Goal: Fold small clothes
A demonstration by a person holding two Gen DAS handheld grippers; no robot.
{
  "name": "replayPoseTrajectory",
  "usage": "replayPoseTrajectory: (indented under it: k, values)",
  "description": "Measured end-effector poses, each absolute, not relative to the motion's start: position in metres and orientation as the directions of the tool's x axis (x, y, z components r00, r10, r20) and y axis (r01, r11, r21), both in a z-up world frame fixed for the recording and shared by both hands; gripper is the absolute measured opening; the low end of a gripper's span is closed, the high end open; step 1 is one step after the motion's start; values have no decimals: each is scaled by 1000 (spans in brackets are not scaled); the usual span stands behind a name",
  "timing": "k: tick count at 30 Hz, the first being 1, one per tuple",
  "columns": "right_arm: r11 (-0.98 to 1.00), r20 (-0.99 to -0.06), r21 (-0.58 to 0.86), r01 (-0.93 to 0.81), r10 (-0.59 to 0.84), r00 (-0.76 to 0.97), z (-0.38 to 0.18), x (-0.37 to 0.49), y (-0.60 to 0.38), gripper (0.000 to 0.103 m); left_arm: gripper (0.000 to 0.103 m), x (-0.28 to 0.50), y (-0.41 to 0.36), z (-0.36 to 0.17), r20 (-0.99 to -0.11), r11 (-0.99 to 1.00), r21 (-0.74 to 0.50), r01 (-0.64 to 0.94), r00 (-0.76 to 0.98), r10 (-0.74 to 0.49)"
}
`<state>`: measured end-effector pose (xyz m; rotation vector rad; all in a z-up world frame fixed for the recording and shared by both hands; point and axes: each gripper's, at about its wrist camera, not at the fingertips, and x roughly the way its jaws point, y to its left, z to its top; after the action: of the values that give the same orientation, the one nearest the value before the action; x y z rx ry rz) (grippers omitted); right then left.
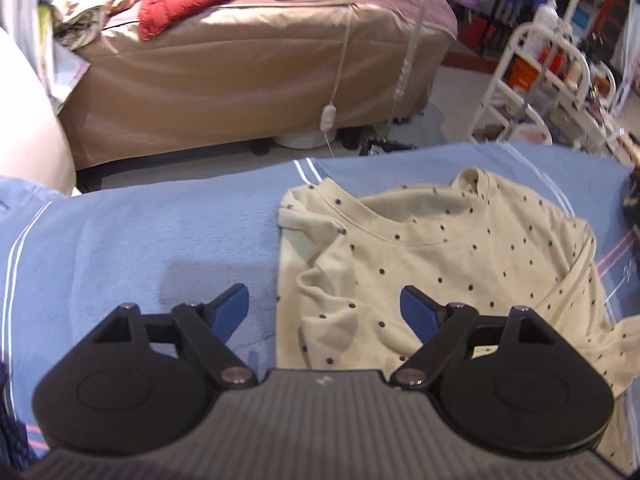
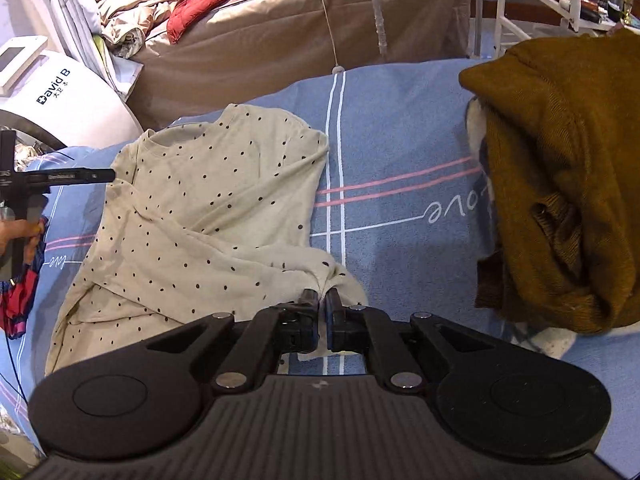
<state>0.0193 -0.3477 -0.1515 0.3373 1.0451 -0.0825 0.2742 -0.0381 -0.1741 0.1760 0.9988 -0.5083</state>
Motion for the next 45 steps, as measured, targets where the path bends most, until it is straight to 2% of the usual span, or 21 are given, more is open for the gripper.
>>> replayPoseTrajectory:
  k: [1,3,5,7,10,12,20,25,28,30,31,32,33,34,35,36,37,40,45]
  values:
    - [945,-861,237,226,96,500,-153,20,-348,7,81,275,-44,-179,-839,862,-76,501,435,-327]
    - [942,-866,242,232,101,490,-158,21,-349,7,68,275,-51,-186,-841,845,-85,527,417,-345]
    - [938,-868,247,243,103,486,-160,21,-351,8,33,276,-56,-192,-853,841,-110,530,385,-353]
    - [935,-868,250,250,102,487,-161,22,-352,8,16,276,-55,-196,-854,850,-141,507,372,-364]
    - [928,-867,263,263,107,487,-163,26,-353,8,5,278,-48,-197,-849,871,-159,466,387,-361]
    - [929,-866,262,261,107,489,-162,28,-353,9,4,281,-42,-195,-845,876,-161,454,395,-360]
    - [938,-842,310,155,195,503,-146,52,-329,9,3,317,27,-161,-845,915,-69,398,464,-266]
    - [955,-843,282,95,200,500,-158,97,-317,8,4,347,53,-176,-885,910,-11,414,420,-202]
    - [972,-855,215,91,142,498,-167,126,-320,8,6,355,51,-193,-900,908,30,417,406,-156]
    - [989,-880,123,82,70,469,-173,141,-320,8,14,357,49,-200,-899,909,67,412,420,-124]
    - [992,-884,103,76,56,464,-174,144,-321,8,22,357,48,-201,-897,911,80,405,428,-111]
    - [994,-884,90,65,49,465,-173,145,-321,9,25,356,49,-200,-893,914,79,397,435,-112]
    - [996,-884,66,60,30,467,-172,142,-322,17,27,354,51,-199,-890,918,70,391,439,-119]
    - [997,-883,45,65,9,470,-171,139,-324,27,36,353,54,-197,-889,920,64,386,441,-123]
    - [995,-880,29,93,-19,474,-169,134,-328,37,52,351,57,-195,-890,922,58,382,439,-126]
    - [991,-875,36,132,-33,483,-167,128,-335,44,60,348,63,-192,-888,925,46,377,440,-136]
    - [983,-869,62,174,-32,493,-164,122,-342,44,66,343,68,-188,-882,928,28,372,446,-152]
    - [968,-852,140,207,11,524,-155,105,-351,45,66,317,83,-177,-870,927,-50,371,441,-223]
    - [931,-834,323,172,194,516,-165,84,-334,44,66,247,83,-174,-871,889,-125,440,381,-311]
